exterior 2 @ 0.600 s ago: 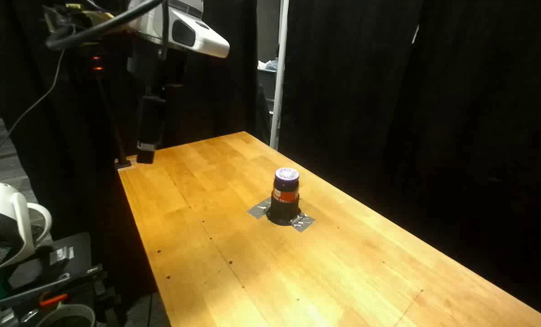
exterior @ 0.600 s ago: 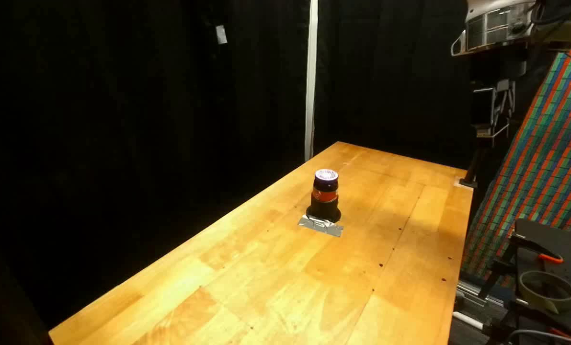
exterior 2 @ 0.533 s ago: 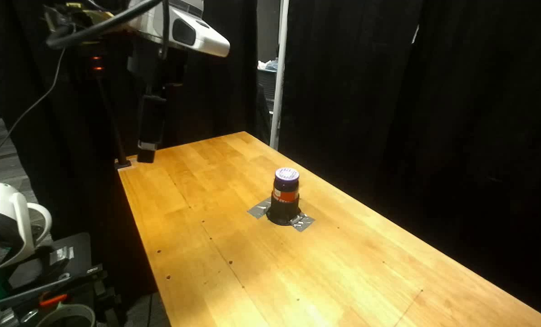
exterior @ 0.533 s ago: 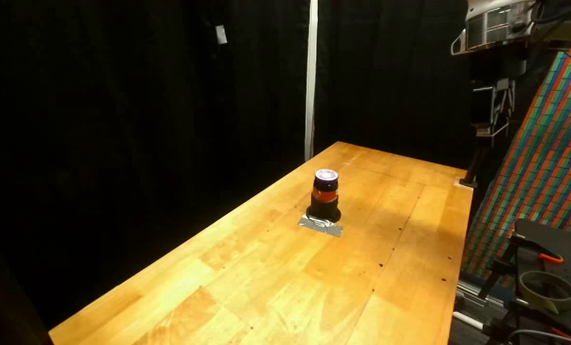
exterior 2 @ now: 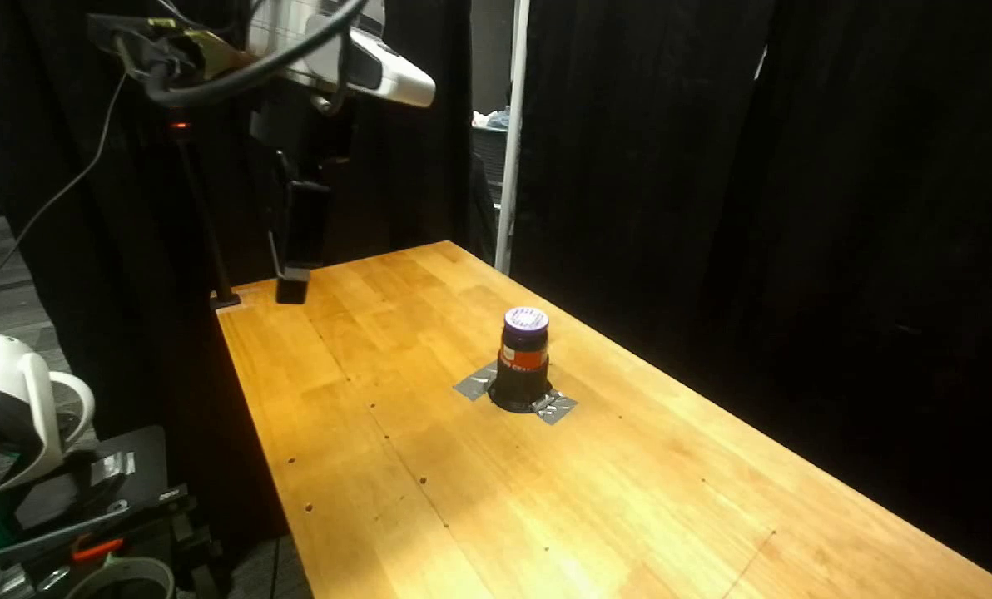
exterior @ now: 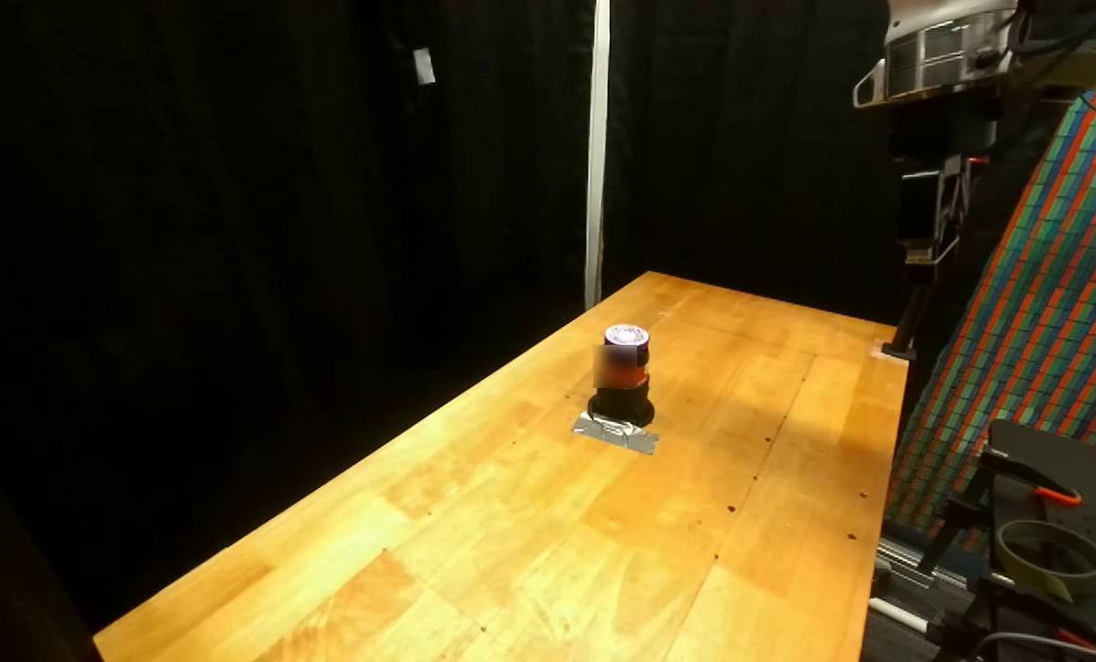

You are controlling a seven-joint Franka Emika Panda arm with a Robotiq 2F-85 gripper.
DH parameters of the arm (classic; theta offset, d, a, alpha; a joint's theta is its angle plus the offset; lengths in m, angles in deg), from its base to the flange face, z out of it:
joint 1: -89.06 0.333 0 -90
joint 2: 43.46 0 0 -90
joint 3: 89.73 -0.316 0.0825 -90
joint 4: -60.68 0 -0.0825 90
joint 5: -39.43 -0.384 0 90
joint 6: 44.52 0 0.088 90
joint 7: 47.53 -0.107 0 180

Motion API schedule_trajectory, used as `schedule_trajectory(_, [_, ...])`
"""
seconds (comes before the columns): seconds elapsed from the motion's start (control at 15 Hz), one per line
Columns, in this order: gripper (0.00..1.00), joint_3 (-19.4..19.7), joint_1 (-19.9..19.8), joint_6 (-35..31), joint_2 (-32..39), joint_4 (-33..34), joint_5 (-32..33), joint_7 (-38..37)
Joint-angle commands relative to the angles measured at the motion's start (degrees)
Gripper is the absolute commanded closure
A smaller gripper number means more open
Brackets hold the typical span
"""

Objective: Put the rubber band on the jar.

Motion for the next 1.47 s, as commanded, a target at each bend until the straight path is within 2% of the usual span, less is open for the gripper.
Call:
schedule_trajectory(0.0, [0.0,1.65,0.42,-4.03,12.54,9.05,2.69,9.44])
schedule_trajectory(0.27, [0.0,1.83,0.71,-6.97,25.66,20.47,1.03,15.2])
schedule_trajectory(0.67, [0.0,0.06,1.6,-5.05,44.55,39.89,0.93,15.13])
schedule_trajectory(1.0, [0.0,-0.16,2.94,-4.03,57.04,55.31,2.13,14.76])
schedule_trajectory(1.4, [0.0,1.17,4.45,-2.56,69.15,72.34,6.53,14.3])
